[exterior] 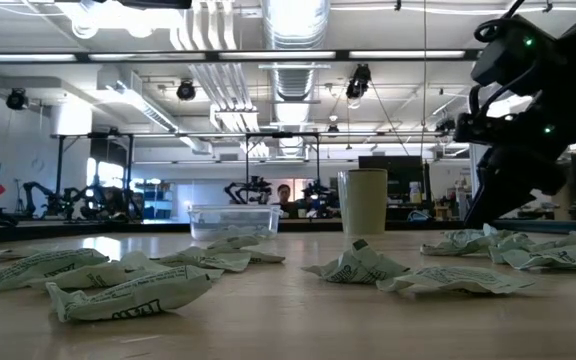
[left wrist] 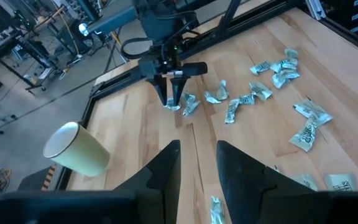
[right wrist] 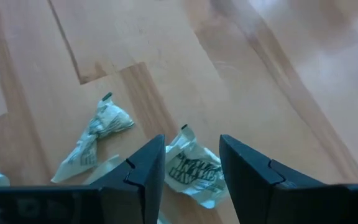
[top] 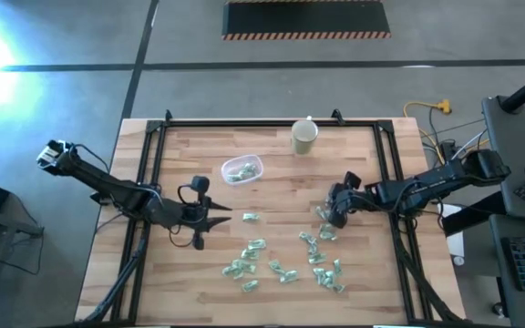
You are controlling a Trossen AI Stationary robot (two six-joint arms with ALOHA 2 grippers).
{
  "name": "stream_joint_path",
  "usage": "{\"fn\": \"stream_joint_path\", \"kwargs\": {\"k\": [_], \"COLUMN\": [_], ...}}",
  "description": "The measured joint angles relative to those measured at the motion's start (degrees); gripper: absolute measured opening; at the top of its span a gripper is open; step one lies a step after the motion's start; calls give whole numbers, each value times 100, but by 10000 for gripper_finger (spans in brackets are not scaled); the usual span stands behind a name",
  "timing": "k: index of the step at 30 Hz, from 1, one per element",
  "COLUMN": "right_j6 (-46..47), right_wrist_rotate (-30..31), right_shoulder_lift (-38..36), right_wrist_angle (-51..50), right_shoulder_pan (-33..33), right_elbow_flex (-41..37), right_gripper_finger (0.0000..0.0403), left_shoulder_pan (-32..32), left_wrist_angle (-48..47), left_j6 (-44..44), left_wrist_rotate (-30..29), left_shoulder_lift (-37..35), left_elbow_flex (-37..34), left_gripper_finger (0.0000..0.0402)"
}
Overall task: Pick and place Stevia / Truvia into bins
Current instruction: Put the stevia packet into the transparent container
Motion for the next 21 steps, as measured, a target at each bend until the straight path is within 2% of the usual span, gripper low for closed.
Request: {"fn": "stream_joint_path", "kwargs": {"k": [6, 14, 21], "right_j6": [66, -240, -620], "right_wrist_rotate": [-10, -206, -219], "right_shoulder_lift": [124, 992, 1190], "right_wrist_angle": [60, 322, 213], "right_shoulder_pan": [-111, -238, -243], "right_elbow_flex": [0, 223, 519], "right_gripper_finger": [146, 138, 116], "left_shoulder_pan": [2, -6, -7], "left_wrist_angle": [3, 3, -10], "left_j6": [0, -2, -4], "left_wrist_rotate": [2, 3, 21], "left_shoulder_lift": [2, 2, 2], "left_elbow_flex": [0, -8, -11], "left_gripper_finger": [86, 86, 86]}}
